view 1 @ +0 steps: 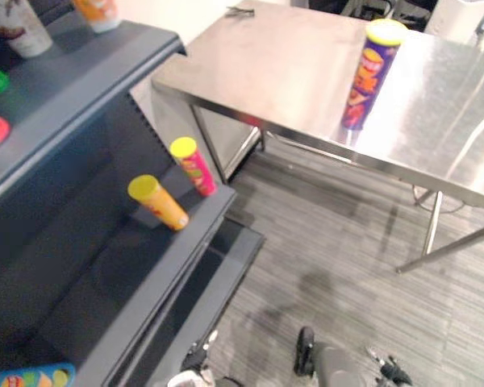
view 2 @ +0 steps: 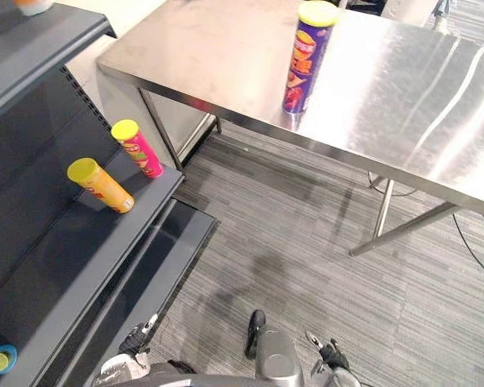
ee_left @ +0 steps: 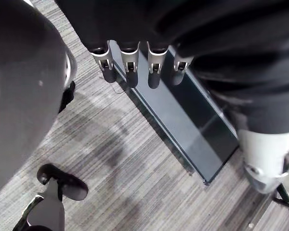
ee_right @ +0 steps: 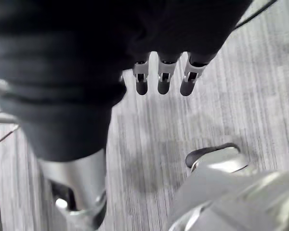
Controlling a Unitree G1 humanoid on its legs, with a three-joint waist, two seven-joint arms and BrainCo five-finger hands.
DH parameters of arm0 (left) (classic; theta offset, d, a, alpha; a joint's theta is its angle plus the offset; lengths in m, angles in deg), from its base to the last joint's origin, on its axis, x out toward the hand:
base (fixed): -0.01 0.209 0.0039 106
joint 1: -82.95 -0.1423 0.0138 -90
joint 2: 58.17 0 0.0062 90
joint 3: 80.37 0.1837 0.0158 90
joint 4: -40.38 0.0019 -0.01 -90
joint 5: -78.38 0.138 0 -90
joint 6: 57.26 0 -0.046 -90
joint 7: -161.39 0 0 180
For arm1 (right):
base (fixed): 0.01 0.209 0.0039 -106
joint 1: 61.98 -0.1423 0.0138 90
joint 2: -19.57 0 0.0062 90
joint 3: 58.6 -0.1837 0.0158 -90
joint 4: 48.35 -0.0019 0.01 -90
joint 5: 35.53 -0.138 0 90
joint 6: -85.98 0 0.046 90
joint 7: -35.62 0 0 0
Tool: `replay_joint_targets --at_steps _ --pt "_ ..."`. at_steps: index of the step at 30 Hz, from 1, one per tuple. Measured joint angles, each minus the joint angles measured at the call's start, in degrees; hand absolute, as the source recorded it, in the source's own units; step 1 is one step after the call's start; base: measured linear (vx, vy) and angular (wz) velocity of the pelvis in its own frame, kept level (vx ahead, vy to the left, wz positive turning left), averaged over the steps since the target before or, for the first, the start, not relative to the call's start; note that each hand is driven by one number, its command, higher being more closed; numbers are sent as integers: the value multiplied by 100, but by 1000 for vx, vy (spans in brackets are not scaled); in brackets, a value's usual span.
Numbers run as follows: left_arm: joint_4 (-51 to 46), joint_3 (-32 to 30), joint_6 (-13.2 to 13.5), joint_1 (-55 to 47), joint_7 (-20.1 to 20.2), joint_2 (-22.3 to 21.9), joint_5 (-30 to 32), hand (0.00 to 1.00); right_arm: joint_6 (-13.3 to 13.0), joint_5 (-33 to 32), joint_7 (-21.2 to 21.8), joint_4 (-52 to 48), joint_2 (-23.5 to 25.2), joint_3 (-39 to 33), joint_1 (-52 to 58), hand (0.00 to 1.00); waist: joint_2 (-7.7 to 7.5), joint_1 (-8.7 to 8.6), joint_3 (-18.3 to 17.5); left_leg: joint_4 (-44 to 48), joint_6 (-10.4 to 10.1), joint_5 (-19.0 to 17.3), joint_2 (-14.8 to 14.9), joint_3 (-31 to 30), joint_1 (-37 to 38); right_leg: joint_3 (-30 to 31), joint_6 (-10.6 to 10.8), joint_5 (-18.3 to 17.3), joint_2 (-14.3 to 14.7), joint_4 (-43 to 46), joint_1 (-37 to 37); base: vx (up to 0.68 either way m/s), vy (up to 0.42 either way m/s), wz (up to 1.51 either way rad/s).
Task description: Put the gum and the chips on the shelf.
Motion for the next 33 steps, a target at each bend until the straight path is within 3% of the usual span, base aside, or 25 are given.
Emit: replay_joint_targets --at_steps 4,5,6,7,8,9,10,11,12,13,14,15,21,23,26,29,33 --pt "-21 -208 -86 -11 -14 -83 0 0 -6 -167 -23 -50 174 -224 197 0 -24 -25 51 164 16 -192 249 197 324 128 -161 -521 171 611 -126 -80 -166 -31" --pt "-80 -217 -88 -5 -14 -112 -5 0 -13 -174 -21 -119 204 -224 291 0 -29 -30 56 310 101 -136 338 13 309 169 -239 -583 241 693 -125 -38 -227 -36" --pt "-136 -276 -82 -2 -7 -118 -21 0 -14 -184 -24 -125 202 -211 317 0 -45 -36 63 637 361 46 408 -689 110 357 -227 -572 381 670 -62 -20 -269 -58" --pt "-194 -368 -65 -20 -10 -132 -42 0 -23 -208 -27 -154 181 -182 312 0 -135 -5 109 865 265 -124 295 -1512 -156 589 -200 -547 490 587 -13 -4 -221 -79" --pt "-205 -405 -39 -37 -17 -146 -45 0 -56 -240 -27 -171 157 -174 269 0 -136 -6 113 941 53 -383 -45 -2298 -336 842 -185 -443 612 377 89 -12 -150 -92" --pt "-229 -392 -23 -44 -19 -154 -45 0 -106 -241 -27 -143 103 -178 209 0 -154 10 119 866 11 -573 -488 -2911 -449 1123 -169 -233 713 78 233 -9 -148 -140" --pt "-277 -348 47 -133 -8 -169 -44 0 -128 -239 -19 -104 10 -178 99 0 -164 62 117 533 75 -794 -1286 -3779 -604 1563 -92 -13 824 -642 554 2 -121 -126" --pt "-284 -331 58 -152 -2 -172 -45 0 -130 -238 -15 -103 9 -183 78 0 -163 75 118 451 97 -811 -1411 -3863 -618 1578 -100 -22 823 -768 603 24 -96 -146" --pt "-294 -221 98 -186 3 -233 -45 0 -153 -238 -12 -107 -47 -190 40 0 -65 178 69 141 166 -855 -1618 -4096 -752 1552 178 -172 821 -875 659 61 -10 -131" --pt "-332 -120 158 -278 21 -159 -40 0 -166 -232 -8 -176 -73 -167 35 0 -123 210 35 -41 -40 -898 -1686 -4287 -983 1850 -13 -116 662 -181 359 70 22 -158" --pt "-276 -142 135 -254 1 -169 -42 0 -150 -229 -11 -164 -109 -176 -16 0 85 226 64 -194 -78 -872 -1484 -4568 -1024 1960 -204 -136 986 -106 379 104 48 -149" --pt "-213 -161 136 -302 5 -224 -59 0 -161 -229 -7 -181 -119 -181 -27 0 153 243 34 -343 -128 -846 -1396 -4789 -1043 2088 -199 -133 1134 -128 403 137 49 -123" --pt "-221 -120 151 -339 -4 -169 21 0 -159 -225 86 -378 -52 62 287 0 -18 239 -261 -1145 -29 -591 -1573 -4652 -1089 2803 -176 -32 1342 -523 825 209 64 -65" --pt "-198 -18 153 -337 -6 -133 53 0 -156 -225 109 -372 -13 57 274 0 -60 330 -302 -1411 7 -383 -1696 -4635 -972 3008 -172 -27 1332 -575 881 263 178 -54" --pt "-179 93 152 -335 -1 -82 172 0 -151 -139 131 -318 124 44 181 0 -135 363 -379 -1912 194 -171 -1886 -4350 -565 3263 -34 53 1228 -725 973 200 202 -42" --pt "-109 150 151 -307 1 -54 281 0 -140 -121 224 -91 156 33 202 0 -167 452 -489 -1814 198 -169 -2007 -4221 -478 3309 113 151 1052 -865 1124 137 208 -21" --pt "46 299 150 -300 8 -48 290 0 -121 -118 231 124 166 29 218 0 -87 456 -694 -1817 201 -170 -2149 -4223 -374 3294 237 234 877 -1027 1285 83 131 -2"
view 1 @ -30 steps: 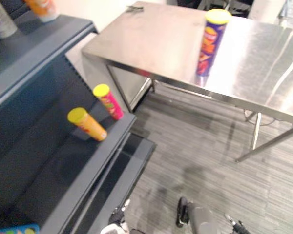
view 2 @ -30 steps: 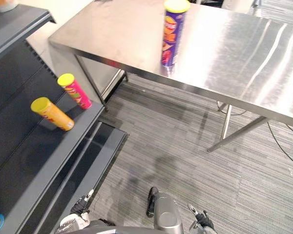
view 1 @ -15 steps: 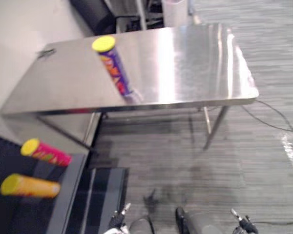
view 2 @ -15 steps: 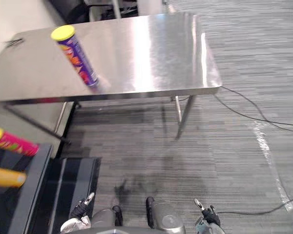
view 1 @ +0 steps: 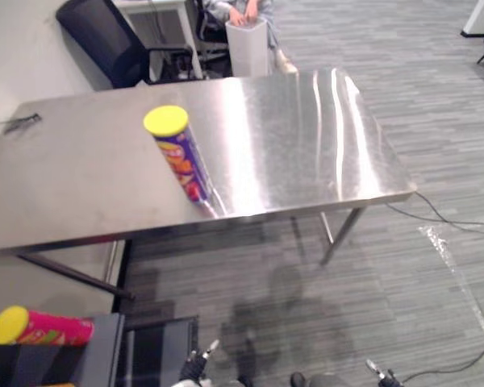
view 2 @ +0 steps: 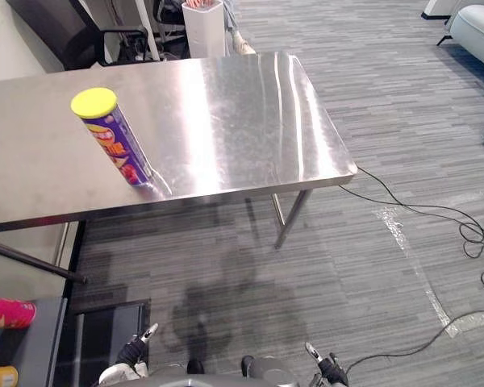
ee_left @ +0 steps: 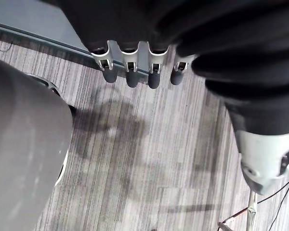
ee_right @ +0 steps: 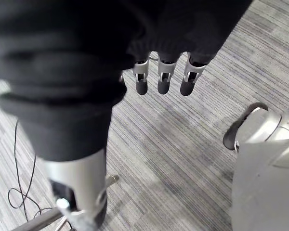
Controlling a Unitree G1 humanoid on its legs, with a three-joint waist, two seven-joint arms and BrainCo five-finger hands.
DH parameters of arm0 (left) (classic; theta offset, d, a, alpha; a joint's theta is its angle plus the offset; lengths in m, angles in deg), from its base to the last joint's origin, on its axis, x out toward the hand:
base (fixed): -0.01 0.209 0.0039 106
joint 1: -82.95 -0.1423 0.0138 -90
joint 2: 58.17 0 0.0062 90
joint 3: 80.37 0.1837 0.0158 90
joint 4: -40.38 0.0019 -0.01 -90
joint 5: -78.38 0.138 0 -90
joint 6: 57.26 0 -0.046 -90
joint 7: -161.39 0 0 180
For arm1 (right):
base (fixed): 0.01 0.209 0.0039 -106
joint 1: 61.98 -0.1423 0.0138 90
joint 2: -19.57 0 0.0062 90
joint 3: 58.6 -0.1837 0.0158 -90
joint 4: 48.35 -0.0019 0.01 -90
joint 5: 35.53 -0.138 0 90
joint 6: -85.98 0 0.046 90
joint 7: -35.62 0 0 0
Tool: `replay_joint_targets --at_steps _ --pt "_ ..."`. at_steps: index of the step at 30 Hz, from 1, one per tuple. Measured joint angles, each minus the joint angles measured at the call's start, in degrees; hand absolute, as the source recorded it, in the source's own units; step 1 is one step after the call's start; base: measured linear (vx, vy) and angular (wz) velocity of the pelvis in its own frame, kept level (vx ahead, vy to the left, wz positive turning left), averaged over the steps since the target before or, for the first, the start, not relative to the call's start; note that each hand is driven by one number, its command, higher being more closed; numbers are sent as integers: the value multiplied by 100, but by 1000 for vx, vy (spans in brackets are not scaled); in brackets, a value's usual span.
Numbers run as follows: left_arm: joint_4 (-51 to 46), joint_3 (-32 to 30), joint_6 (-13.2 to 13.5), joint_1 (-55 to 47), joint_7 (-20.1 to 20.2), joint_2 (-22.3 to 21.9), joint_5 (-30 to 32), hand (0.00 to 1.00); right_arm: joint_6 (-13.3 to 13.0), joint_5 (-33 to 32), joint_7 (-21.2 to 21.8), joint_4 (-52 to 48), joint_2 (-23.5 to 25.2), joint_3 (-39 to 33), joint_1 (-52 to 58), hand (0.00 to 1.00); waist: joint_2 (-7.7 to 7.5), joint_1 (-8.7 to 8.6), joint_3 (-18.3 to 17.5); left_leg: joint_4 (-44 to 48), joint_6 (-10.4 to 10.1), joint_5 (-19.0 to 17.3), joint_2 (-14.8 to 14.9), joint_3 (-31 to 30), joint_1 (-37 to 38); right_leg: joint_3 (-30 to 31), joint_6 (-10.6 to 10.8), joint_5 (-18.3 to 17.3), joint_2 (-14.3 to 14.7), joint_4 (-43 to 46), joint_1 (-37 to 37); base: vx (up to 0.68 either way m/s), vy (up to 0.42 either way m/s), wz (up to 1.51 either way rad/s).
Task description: Put the gum and the chips on the shelf.
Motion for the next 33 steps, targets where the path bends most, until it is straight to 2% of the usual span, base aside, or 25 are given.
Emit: replay_joint_targets --at_steps 5,12,19,20,22,24,25,26,27,28,29,31,32,33 --pt "62 8 0 0 4 0 0 0 3 1 -3 117 -4 -248 -3 0 32 14 -69 -50 1 1 -66 -35 86 -71 15 12 -69 -43 106 50 38 5" --pt "152 55 0 4 0 -11 214 0 7 3 -9 295 -12 -488 4 0 73 14 -172 -386 200 143 -69 -215 134 -362 17 23 -53 -205 144 21 -35 15" --pt "149 50 -3 8 -2 -29 218 0 8 11 -12 352 -14 -504 -101 0 103 42 -187 -469 202 146 -56 -318 100 -377 16 24 -31 -317 121 -43 -25 1" --pt "149 44 -3 20 -2 -24 221 0 9 11 -15 352 -17 -505 -136 0 97 46 -181 -368 208 135 -54 -314 -1 -369 -36 80 -33 -320 62 -90 -5 -10" --pt "144 27 -3 35 -7 -22 213 0 13 19 -16 352 -17 -514 -201 0 72 52 -141 -185 245 41 -35 -314 -122 -336 -24 118 -33 -342 25 -99 4 -12" --pt "96 -5 -3 47 -3 -23 202 0 14 42 -22 350 -15 -671 -287 0 79 90 -84 149 361 -293 -28 -309 -274 -341 16 67 -31 -268 -49 -144 39 -18" --pt "62 -6 -1 55 1 -10 198 0 14 67 -22 347 -15 -671 -308 0 7 128 -14 267 396 -350 -56 -289 -303 -369 105 -43 -77 -186 -76 -187 57 -17" --pt "-25 1 -5 55 3 15 199 0 14 174 -22 337 -11 -670 -309 0 -36 171 63 546 498 -491 -137 -260 -380 -458 209 -338 -171 151 -235 -194 69 16" --pt "-42 22 -7 48 5 35 201 0 20 186 -21 277 -35 -670 -219 0 -61 143 79 867 579 -622 -224 -275 -465 -691 369 -611 -330 602 -350 -193 76 41" --pt "-56 19 -6 43 4 39 200 0 24 186 -22 198 -27 -666 -116 0 -66 130 84 1027 594 -714 -237 -331 -532 -803 490 -737 -409 815 -386 -132 74 62" --pt "-78 -1 1 40 4 40 192 0 24 187 -21 139 -17 -660 -12 0 -69 148 116 1162 631 -846 -268 -419 -621 -935 568 -787 -488 1273 -487 -122 117 42" --pt "-132 -84 -10 60 -7 40 114 0 36 177 -17 32 99 -605 -36 0 0 225 308 1204 761 -855 -213 -473 -473 -1195 546 -620 -633 2715 -1178 -68 151 33" --pt "-161 -135 -7 52 -5 34 113 0 41 175 -16 -14 147 -604 -35 0 -3 237 361 1182 767 -852 -186 -484 -412 -1262 540 -630 -701 2840 -1252 -1 115 23" --pt "-249 -274 -10 24 -5 26 112 0 38 157 -10 -42 225 -599 -49 0 57 284 405 1169 774 -858 -121 -502 -347 -1379 536 -660 -837 2842 -1351 15 81 8"
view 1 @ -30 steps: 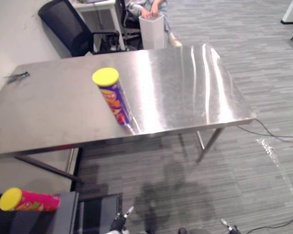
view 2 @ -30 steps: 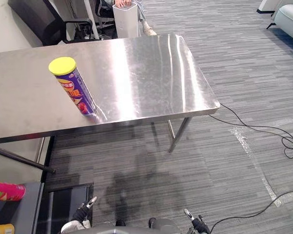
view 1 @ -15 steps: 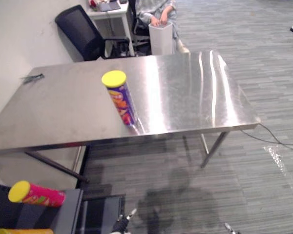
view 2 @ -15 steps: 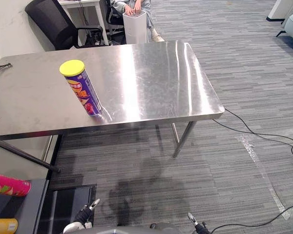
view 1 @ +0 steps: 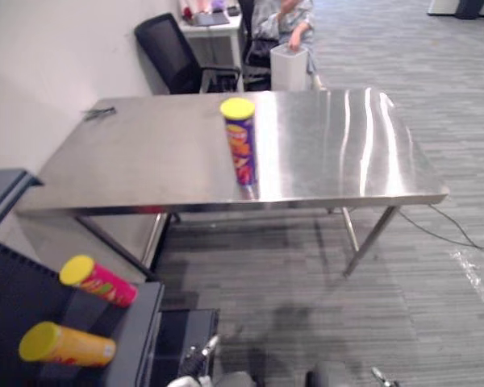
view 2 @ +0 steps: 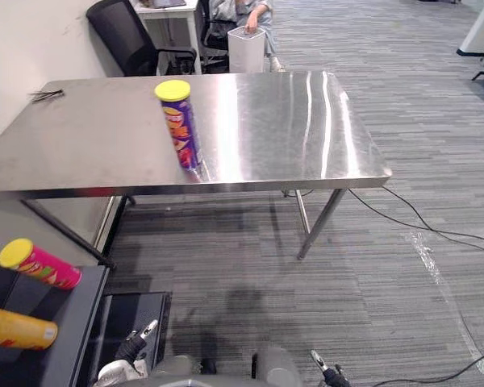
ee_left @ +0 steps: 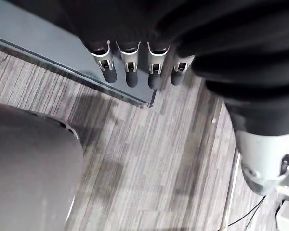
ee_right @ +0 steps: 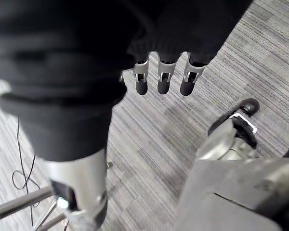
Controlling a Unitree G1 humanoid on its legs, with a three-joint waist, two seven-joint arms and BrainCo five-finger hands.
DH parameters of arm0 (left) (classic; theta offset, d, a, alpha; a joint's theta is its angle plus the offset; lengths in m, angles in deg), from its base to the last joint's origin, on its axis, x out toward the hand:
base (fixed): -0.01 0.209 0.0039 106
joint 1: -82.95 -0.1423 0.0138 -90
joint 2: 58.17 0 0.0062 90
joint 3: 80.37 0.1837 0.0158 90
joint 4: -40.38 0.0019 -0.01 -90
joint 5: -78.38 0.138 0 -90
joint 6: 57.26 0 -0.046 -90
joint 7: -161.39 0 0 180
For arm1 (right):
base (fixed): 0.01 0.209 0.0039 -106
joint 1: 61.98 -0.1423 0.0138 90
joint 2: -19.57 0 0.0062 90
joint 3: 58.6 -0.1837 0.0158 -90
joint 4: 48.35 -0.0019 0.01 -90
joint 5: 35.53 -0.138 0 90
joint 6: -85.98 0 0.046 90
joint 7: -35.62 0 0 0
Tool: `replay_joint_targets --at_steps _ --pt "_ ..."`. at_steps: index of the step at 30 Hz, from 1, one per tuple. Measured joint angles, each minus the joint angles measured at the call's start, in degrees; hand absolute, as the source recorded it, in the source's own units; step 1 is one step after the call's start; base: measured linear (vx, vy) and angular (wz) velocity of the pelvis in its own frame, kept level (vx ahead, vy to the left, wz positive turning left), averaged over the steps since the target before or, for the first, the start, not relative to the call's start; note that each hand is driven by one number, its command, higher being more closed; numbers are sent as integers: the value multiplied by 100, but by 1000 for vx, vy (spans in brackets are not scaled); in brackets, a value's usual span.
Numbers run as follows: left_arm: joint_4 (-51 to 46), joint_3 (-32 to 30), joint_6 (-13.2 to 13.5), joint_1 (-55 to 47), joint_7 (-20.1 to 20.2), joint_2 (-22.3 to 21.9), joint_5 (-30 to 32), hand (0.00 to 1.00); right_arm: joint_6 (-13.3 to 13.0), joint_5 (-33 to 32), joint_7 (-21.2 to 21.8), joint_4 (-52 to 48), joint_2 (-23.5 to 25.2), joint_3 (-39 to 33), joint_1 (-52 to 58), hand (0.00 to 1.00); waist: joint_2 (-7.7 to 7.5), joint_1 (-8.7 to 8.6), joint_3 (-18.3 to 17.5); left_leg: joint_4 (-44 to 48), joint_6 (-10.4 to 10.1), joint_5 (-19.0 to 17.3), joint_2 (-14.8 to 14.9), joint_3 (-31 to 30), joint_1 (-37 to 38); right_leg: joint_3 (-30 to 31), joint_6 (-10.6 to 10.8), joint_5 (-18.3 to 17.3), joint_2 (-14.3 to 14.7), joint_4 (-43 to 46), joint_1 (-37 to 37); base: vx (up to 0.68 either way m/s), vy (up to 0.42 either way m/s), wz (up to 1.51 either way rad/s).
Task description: Put the gum and the chips on the shelf.
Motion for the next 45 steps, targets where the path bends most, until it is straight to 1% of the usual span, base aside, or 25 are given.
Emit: replay_joint_targets --at_steps 1,2,3,5,7,8,9,10,11,12,13,14,15,17,18,19,21,22,24,25,30,34,39,42,45 --pt "-4 -81 2 -14 1 13 -1 0 -6 0 -1 -11 -10 64 11 0 -39 43 -27 -50 -2 -3 46 -28 54 -86 4 15 -115 -345 -18 23 53 7" --pt "-6 -142 3 -19 4 14 0 0 -7 -1 -4 -13 -7 124 18 0 -47 41 -34 -65 -8 -5 67 -82 53 -111 23 32 -146 -601 -12 86 -3 17" --pt "7 -219 -1 6 4 14 1 0 -11 -1 -2 -38 9 174 12 0 -91 40 -35 -76 -29 -10 117 -189 24 -94 38 61 -156 -1145 -12 118 -32 21" --pt "9 -241 -1 30 5 8 0 0 -12 -6 -9 -71 45 170 34 0 -107 45 -33 -84 -97 -12 166 -374 -3 37 81 185 -139 -1908 41 218 -97 35" --pt "11 -340 -2 27 5 -32 3 0 -11 -8 -8 -105 80 170 117 0 -133 38 -50 -78 -269 -58 149 -583 26 269 73 404 -124 -2364 107 254 -167 57" --pt "10 -466 -2 27 3 -97 0 0 -7 -9 -7 -117 126 170 216 0 -192 21 -89 -73 -367 -115 82 -787 45 353 71 494 -187 -2550 186 359 -320 100" --pt "8 -466 -2 33 8 -101 -1 0 6 -10 -9 -111 179 144 304 0 -292 24 -141 -61 -477 -177 24 -1033 54 256 87 850 -276 -2630 334 307 -282 114" --pt "11 -466 -1 27 8 -95 -2 0 21 -10 -6 -107 189 109 320 0 -291 16 -153 -66 -521 -178 22 -1174 72 148 129 1090 -295 -2576 388 298 -316 119" --pt "18 -469 1 -23 9 -168 -11 0 49 -8 -5 -104 125 -56 289 0 -107 30 -224 -191 -637 -145 174 -1411 123 -157 6 902 -210 -2385 428 280 -294 102" --pt "19 -494 2 -85 15 -267 -12 0 48 -7 -10 -81 14 -108 245 0 -33 39 -310 -386 -771 -59 290 -1571 166 -405 -90 774 -137 -2296 440 344 -341 91" --pt "27 -527 -4 -91 13 -303 -12 0 47 -7 -6 -68 -31 -116 174 0 23 39 -335 -488 -845 23 335 -1654 179 -528 -139 740 -109 -2288 475 333 -322 83" --pt "74 -587 -7 -90 16 -335 -11 0 42 -6 -4 -69 -114 -123 47 0 73 29 -348 -683 -930 218 442 -1808 223 -766 -223 691 -75 -2279 571 238 -254 97" --pt "131 -585 -7 -80 22 -329 -11 0 34 -5 -2 -65 -158 -126 -12 0 74 10 -353 -795 -1013 411 519 -1938 234 -1032 -284 656 -63 -2279 702 213 -246 107" --pt "134 -559 -6 -74 26 -309 -11 0 -28 -4 -2 -17 -242 -179 -34 0 49 0 -352 -888 -1066 638 606 -1981 211 -1401 -349 617 -77 -2286 910 147 -165 125" --pt "132 -531 -4 -73 27 -280 -13 0 -39 -5 -5 46 -284 -299 -43 0 1 1 -365 -965 -1068 797 646 -1756 188 -1600 -394 591 -135 -2304 1025 105 -123 139" --pt "132 -402 -3 -72 28 -222 -13 0 -41 -5 -14 56 -320 -332 -46 0 -31 2 -381 -991 -1020 904 660 -1275 110 -1754 -398 588 -196 -2351 1079 56 -70 105" --pt "136 -332 -8 -66 35 -177 -15 0 -48 -6 -15 64 -355 -399 -86 0 -48 -10 -371 -1048 -1004 999 659 -593 95 -1886 -399 587 -282 -2379 1117 7 -6 63" --pt "140 -315 -13 -69 31 -173 -13 0 -48 -11 -41 98 -373 -531 -157 0 -48 -23 -375 -1201 -883 1121 630 77 101 -1985 -394 584 -364 -2403 1135 -22 44 47" --pt "141 -205 -12 -71 35 -107 -14 0 -39 -12 -68 176 -354 -527 -213 0 -40 -47 -412 -1393 -777 1235 513 336 110 -2099 -360 565 -455 -2559 1197 -67 82 40" --pt "144 -188 -13 -72 31 -54 -12 0 -29 -12 -99 258 -286 -524 -220 0 -117 -47 -429 -1545 -760 1313 420 312 119 -2107 -288 532 -489 -2726 1235 -90 74 25" --pt "250 -185 -83 -83 18 41 3 0 -13 3 -142 281 -190 -528 -141 0 -179 -161 -475 -2369 -659 1811 261 277 342 -2144 -83 631 -507 -2932 1222 -119 49 12" --pt "255 -178 -89 -87 20 56 4 0 -13 10 -158 282 -190 -516 -88 0 -168 -164 -507 -2373 -670 1805 250 343 313 -2060 -14 696 -479 -3068 1241 -99 34 -7" --pt "357 -165 -109 -85 21 91 11 0 -12 9 -190 286 -191 -505 15 0 -144 -224 -531 -2374 -649 1744 230 445 336 -1783 37 731 -395 -3244 1279 6 24 -9" --pt "412 -165 -109 -85 20 141 16 0 -13 -4 -233 325 -202 -534 21 0 -143 -269 -553 -2373 -667 1702 198 514 372 -1674 -2 866 -401 -3253 1272 77 19 -11" --pt "461 -173 -111 -92 20 161 22 0 -13 -49 -244 454 -233 -971 -46 0 -117 -259 -587 -2373 -666 1689 197 649 449 -1557 -68 954 -321 -3347 1335 129 -9 -20"
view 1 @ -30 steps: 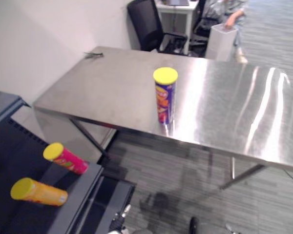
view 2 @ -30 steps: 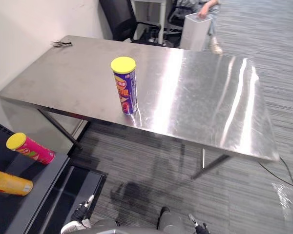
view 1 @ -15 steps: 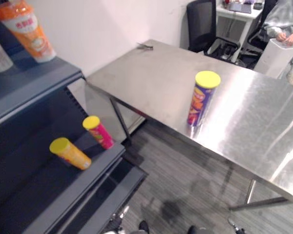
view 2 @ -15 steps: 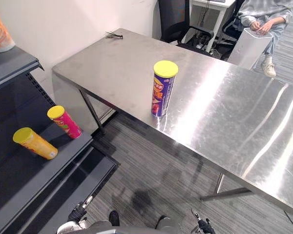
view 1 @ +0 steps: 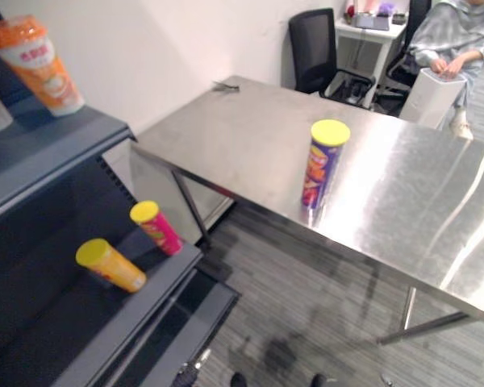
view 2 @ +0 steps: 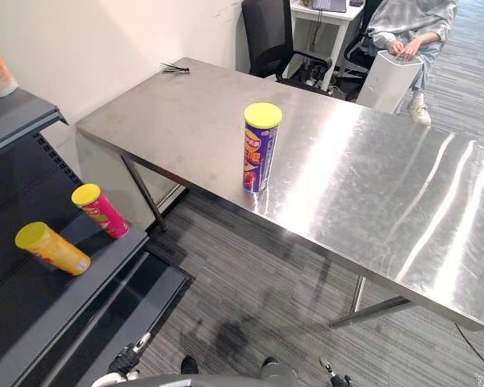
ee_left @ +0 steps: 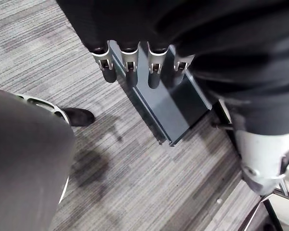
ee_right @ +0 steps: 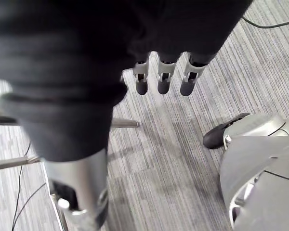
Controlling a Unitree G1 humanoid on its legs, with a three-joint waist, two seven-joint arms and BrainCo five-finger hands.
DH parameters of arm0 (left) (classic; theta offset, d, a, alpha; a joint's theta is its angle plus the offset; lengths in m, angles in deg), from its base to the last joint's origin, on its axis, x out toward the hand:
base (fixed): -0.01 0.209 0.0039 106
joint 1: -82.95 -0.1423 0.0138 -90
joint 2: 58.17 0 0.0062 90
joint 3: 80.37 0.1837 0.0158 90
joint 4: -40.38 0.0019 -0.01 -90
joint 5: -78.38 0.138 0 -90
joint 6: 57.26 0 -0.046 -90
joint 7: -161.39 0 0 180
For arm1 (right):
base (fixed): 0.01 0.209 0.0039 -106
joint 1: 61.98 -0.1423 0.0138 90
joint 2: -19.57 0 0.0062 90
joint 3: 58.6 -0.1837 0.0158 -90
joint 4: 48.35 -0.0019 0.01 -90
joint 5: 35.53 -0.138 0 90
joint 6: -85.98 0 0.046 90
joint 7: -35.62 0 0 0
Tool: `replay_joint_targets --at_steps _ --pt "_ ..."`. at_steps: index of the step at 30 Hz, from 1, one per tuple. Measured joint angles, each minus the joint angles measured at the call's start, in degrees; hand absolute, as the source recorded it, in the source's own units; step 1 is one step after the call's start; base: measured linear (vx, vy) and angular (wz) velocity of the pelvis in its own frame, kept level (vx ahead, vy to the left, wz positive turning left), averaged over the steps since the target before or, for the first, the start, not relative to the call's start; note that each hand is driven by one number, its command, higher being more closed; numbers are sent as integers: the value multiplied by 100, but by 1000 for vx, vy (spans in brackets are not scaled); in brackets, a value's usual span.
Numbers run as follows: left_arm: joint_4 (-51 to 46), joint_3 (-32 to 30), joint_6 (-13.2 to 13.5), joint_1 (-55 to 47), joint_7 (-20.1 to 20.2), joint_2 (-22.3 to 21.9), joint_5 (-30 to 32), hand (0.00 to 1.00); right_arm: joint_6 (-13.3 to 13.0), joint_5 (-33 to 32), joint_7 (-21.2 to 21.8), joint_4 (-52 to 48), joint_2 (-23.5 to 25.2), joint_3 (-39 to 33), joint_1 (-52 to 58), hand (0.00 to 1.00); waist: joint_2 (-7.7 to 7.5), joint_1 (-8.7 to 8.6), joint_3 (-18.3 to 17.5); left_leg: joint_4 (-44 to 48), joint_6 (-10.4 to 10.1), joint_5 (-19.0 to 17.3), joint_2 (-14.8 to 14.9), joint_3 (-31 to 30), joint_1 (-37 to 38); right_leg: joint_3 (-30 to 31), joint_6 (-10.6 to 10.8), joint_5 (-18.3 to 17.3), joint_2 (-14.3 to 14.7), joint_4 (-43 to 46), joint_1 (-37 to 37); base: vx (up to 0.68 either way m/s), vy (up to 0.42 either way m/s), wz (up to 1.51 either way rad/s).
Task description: Put the gum and the chips on the shelf.
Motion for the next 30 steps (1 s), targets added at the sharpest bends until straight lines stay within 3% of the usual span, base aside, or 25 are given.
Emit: replay_joint_targets --at_steps 5,7,11,13,16,19,22,26,30 --pt "-7 -67 -4 -10 5 3 68 0 6 -457 -200 40 -401 -1817 -242 0 24 -23 -8 -1 -9 -7 -7 193 128 149 -49 33 38 -94 71 81 -7 -15" --pt "-18 -248 -4 -9 12 -26 72 0 -19 -847 -406 37 -937 -2922 -363 0 66 -38 -39 -1 1 -122 29 247 117 216 -49 33 84 -97 52 7 3 -11" --pt "-23 -435 -5 -144 9 -23 72 0 -76 -1091 -812 -302 -1539 -3810 -549 0 40 -136 -97 -2 -4 -136 43 366 124 328 -61 45 103 -89 -7 -1 5 -16" --pt "-16 -460 -6 -276 0 -23 71 0 -134 -1098 -1114 -781 -1673 -3813 -642 0 8 -226 -155 -2 -8 -147 52 409 130 370 -59 47 112 -86 -25 13 -3 -12" --pt "-20 -459 -5 -417 -5 -23 69 0 -256 -857 -1698 -2299 -1698 -3673 -815 0 59 -342 -274 -2 -9 -172 81 496 169 449 -51 51 124 -79 -34 11 -6 -13" --pt "-66 -450 -7 -478 -9 -23 81 0 -399 107 -2508 -4063 -1721 -3269 -1010 0 37 -339 -330 -3 -20 -187 98 536 161 520 -47 61 136 -61 -85 -3 1 -9" --pt "-66 -314 -23 -570 -9 -27 95 0 -463 660 -2882 -4928 -1775 -2838 -1297 0 1 -329 -402 -3 -18 -185 112 560 161 587 -56 70 141 -53 -125 18 1 -12" --pt "-117 -160 -93 -573 -6 -20 286 0 -554 1331 -2867 -6217 -1804 -1867 -1430 0 27 -317 -429 -4 -12 -177 106 522 160 587 -51 76 138 -52 -125 0 0 0" --pt "-248 7 -121 -578 9 -9 382 0 -757 1476 -2176 -7132 -1854 -598 -1527 0 34 -205 -435 -4 -8 -169 109 490 149 576 -60 83 139 -56 -125 0 0 0"
